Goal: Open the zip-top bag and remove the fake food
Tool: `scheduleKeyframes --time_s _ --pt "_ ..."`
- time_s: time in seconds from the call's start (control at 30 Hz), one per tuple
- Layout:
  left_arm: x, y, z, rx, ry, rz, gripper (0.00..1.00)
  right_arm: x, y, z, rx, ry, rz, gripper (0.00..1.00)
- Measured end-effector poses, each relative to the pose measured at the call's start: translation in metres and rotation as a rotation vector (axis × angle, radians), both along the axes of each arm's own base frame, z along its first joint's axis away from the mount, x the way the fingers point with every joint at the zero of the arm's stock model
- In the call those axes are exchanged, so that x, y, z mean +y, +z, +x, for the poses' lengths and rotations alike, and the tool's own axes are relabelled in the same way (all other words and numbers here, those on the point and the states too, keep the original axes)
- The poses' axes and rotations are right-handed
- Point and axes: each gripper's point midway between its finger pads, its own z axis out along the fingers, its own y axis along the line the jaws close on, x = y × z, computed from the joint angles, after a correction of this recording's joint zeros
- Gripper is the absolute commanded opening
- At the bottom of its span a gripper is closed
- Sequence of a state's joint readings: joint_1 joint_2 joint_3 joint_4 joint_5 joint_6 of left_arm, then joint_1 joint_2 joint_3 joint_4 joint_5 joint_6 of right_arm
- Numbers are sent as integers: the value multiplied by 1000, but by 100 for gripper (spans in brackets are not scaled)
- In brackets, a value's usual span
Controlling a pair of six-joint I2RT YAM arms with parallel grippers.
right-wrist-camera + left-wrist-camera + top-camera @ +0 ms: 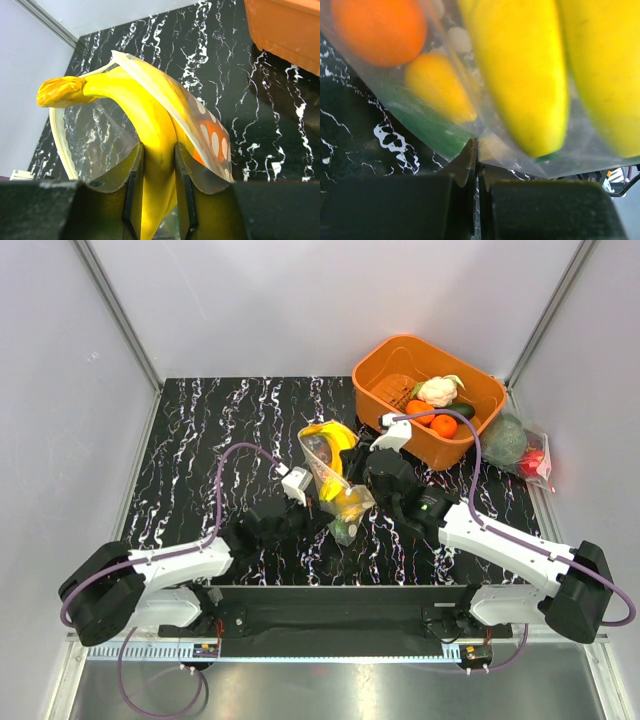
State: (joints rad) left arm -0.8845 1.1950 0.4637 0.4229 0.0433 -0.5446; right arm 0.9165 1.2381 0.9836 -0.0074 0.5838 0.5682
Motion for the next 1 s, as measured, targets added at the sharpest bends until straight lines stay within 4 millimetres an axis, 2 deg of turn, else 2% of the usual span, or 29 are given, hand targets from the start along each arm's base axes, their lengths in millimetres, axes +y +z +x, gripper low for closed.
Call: scheduleKeyframes --time_s 0.2,0.5,0.6,0.77,1.0 --pt "-1 -18 -2 30 11 -18 0 -4 -10 -3 28 0 -39 0" --pt "-23 -32 -13 38 -15 -25 0 -11 -14 -2 26 -3 -105 0" --pt "-29 -34 -16 38 -15 -34 0 -16 -12 1 27 -11 -128 0" --pt "-37 -27 -16 20 -7 -69 0 -22 3 10 10 -35 -112 0" --pt "-46 -30 -14 13 4 -61 0 -24 3 12 11 -43 -105 0"
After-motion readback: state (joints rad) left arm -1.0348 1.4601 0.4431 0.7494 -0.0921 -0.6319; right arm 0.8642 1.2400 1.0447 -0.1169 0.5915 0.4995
